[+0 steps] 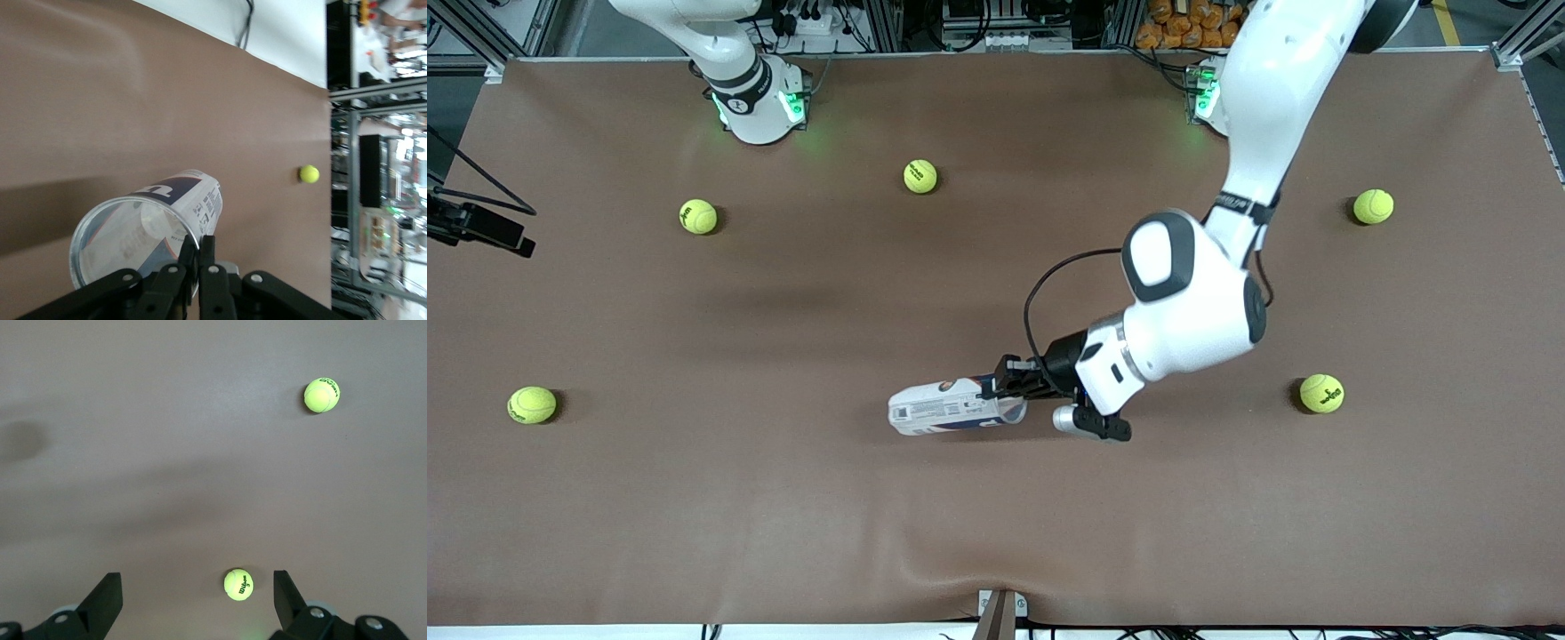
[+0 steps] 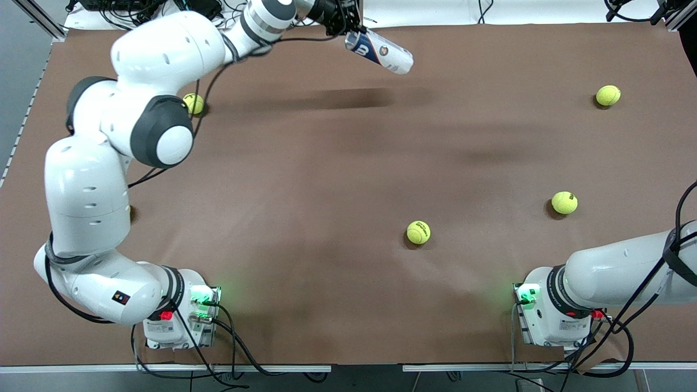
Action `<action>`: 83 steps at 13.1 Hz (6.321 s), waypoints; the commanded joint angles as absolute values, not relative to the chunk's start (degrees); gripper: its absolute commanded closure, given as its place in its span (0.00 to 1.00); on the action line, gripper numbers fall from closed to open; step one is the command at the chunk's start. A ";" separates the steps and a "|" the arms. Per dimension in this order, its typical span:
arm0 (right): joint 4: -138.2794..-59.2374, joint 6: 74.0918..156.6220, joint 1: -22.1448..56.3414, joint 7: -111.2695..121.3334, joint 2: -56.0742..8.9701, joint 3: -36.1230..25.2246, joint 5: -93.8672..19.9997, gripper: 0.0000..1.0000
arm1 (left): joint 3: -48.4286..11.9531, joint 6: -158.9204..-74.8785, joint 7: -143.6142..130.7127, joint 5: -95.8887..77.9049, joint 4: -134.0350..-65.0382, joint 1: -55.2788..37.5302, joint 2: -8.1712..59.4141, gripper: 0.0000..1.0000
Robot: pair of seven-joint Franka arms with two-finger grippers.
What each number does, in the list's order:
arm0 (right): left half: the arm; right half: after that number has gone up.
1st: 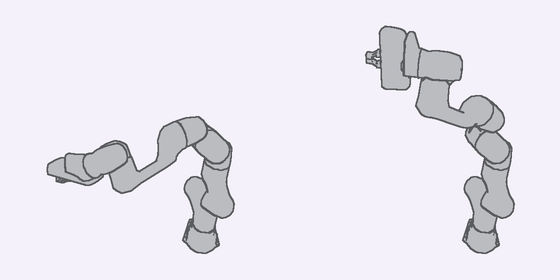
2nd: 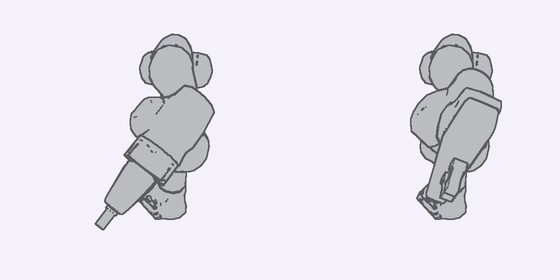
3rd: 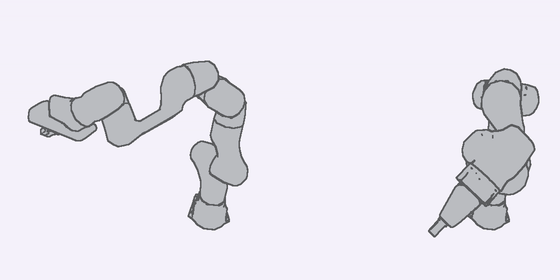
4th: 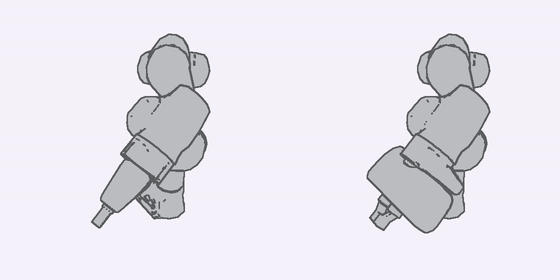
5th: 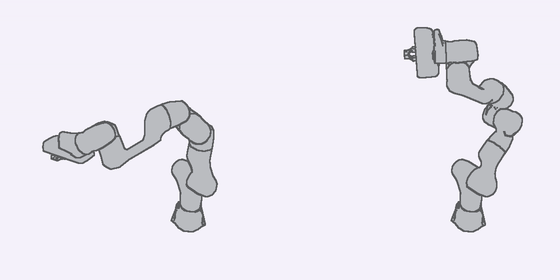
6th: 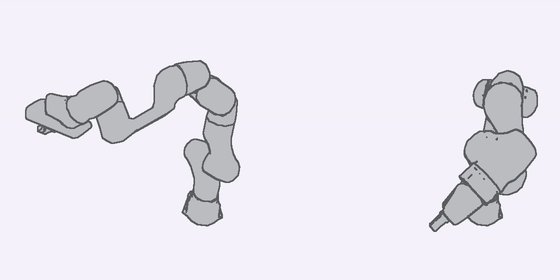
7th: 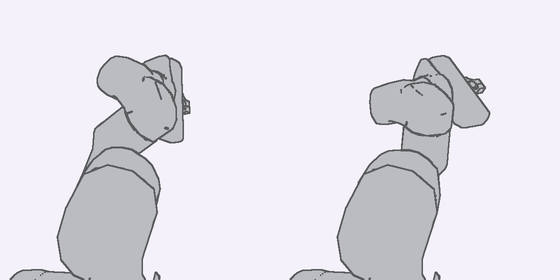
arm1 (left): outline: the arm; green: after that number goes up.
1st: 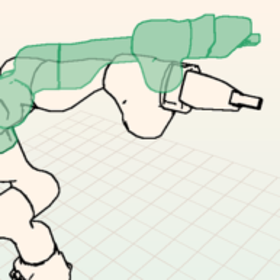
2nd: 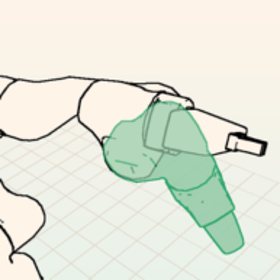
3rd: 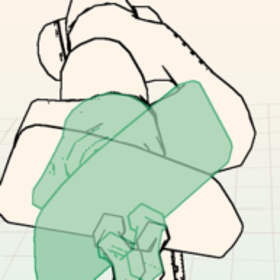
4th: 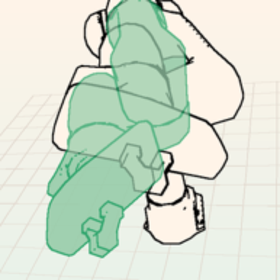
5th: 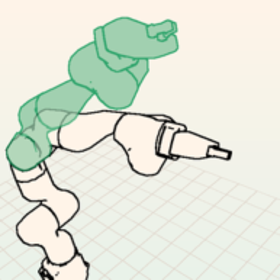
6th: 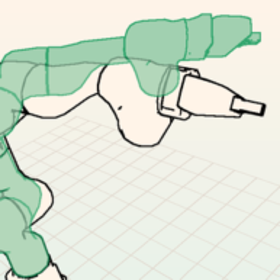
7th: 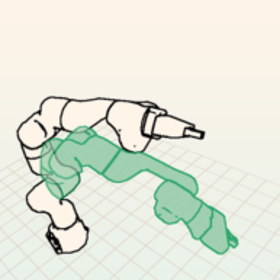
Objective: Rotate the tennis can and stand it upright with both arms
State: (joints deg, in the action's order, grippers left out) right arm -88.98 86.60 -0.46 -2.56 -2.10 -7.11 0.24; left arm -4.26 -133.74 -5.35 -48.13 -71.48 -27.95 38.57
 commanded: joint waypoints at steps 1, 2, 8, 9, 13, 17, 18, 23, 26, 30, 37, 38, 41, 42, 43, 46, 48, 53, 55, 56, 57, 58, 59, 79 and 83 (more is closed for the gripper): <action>-87.63 85.78 -1.58 -1.76 -2.72 -6.33 -0.26 0.00 | -3.96 -131.24 -16.75 -38.70 -73.30 -29.26 34.55 1.00; -87.63 85.78 -1.58 -1.76 -2.72 -6.33 -0.26 0.00 | -3.87 -128.96 -21.92 -34.50 -73.39 -30.31 32.97 1.00; -87.63 85.78 -1.58 -1.76 -2.72 -6.33 -0.26 0.00 | -3.95 -114.29 -47.26 -5.93 -73.39 -38.40 30.07 1.00; -87.63 85.87 -1.58 -1.76 -2.72 -6.33 -0.26 0.00 | -3.96 -111.65 -49.72 -4.15 -73.39 -39.45 30.06 1.00; -87.63 85.87 -1.58 -1.76 -2.72 -6.33 -0.26 0.00 | -3.34 -107.41 -58.95 0.43 -73.21 -43.15 30.41 1.00; -87.63 85.87 -1.58 -1.76 -2.72 -6.33 -0.26 0.00 | -3.34 -103.54 -62.91 4.47 -73.21 -46.22 32.16 1.00; -87.63 85.87 -1.58 -1.76 -2.72 -6.33 -0.26 0.00 | -3.34 -103.45 -63.97 5.53 -73.21 -47.19 32.86 1.00; -87.63 86.04 -1.58 -1.85 -2.72 -6.33 -0.79 0.00 | -3.34 -104.15 -65.12 6.06 -72.95 -48.34 34.71 1.00; -87.63 86.57 -1.93 -1.76 -2.72 -6.33 -2.37 0.00 | -3.34 -105.46 -65.30 5.98 -72.95 -48.60 35.94 1.00; -87.45 86.40 -1.67 -1.84 -2.64 -6.33 -2.81 0.00 | -3.34 -106.87 -64.86 6.06 -73.04 -49.04 36.21 1.00; -86.66 86.48 -2.72 -1.67 -2.55 -6.42 -2.64 0.00 | -3.34 -107.49 -64.51 6.06 -73.21 -49.04 36.83 0.82; -86.66 86.48 -2.72 -1.67 -2.55 -6.42 -2.64 0.00 | -3.34 -107.75 -64.51 6.06 -73.21 -49.04 36.83 0.82; -86.66 86.40 -2.72 -1.67 -2.55 -6.42 -2.72 0.00 | -3.34 -107.84 -64.51 6.06 -73.21 -48.96 36.48 0.74; -86.66 86.40 -2.72 -1.67 -2.55 -6.42 -2.81 0.00 | -3.34 -107.84 -64.60 6.06 -73.21 -48.96 36.13 0.54; -86.66 86.31 -2.72 -1.67 -2.64 -6.42 -2.81 0.00 | -3.34 -107.84 -64.69 6.06 -73.04 -48.96 35.78 0.30; -86.66 86.31 -2.72 -1.67 -2.64 -6.42 -2.81 0.00 | -3.43 -107.67 -64.78 5.98 -73.04 -48.78 34.11 0.01; -86.66 86.31 -2.72 -1.67 -2.55 -6.33 -2.81 0.00 | -3.52 -106.97 -64.60 5.89 -73.04 -48.25 32.18 0.00; -86.75 85.96 -3.07 0.86 -2.64 -6.42 -2.81 0.00 | -3.60 -104.86 -63.90 5.63 -73.21 -43.88 27.35 0.00; -86.75 86.48 -2.90 1.58 -2.64 -6.33 -2.55 0.00 | -3.95 -103.54 -58.66 5.45 -73.04 -39.48 26.11 0.00; -86.75 86.57 -2.55 1.15 -2.81 -6.15 -2.03 0.00 | -3.69 -103.10 -56.36 5.54 -73.21 -37.98 24.45 0.00; -87.01 86.22 -2.64 0.97 -2.73 -6.24 -2.28 0.00 | -3.60 -103.01 -55.47 5.89 -73.21 -36.92 23.82 0.00; -87.10 86.22 -2.29 0.97 -2.64 -6.15 -2.02 0.00 | -3.43 -102.92 -54.85 6.06 -73.39 -35.78 22.60 0.00; -87.01 86.48 -1.33 0.97 -2.64 -5.98 -1.24 0.00 | -3.51 -102.05 -53.02 6.15 -73.30 -33.60 22.24 0.00; -86.92 83.58 1.14 0.62 -1.49 -6.15 -1.67 0.00 | -9.91 -95.02 -15.57 3.25 -81.02 -2.04 9.50 0.00; -87.01 83.76 1.49 0.62 -1.67 -6.15 -1.67 0.00 | -10.20 -94.65 -12.75 1.07 -89.44 -1.05 1.96 0.00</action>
State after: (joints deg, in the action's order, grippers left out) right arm -87.52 84.46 1.92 0.65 -1.86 -6.56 -0.75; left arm -9.40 -94.04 -14.26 2.92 -81.94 -2.11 8.10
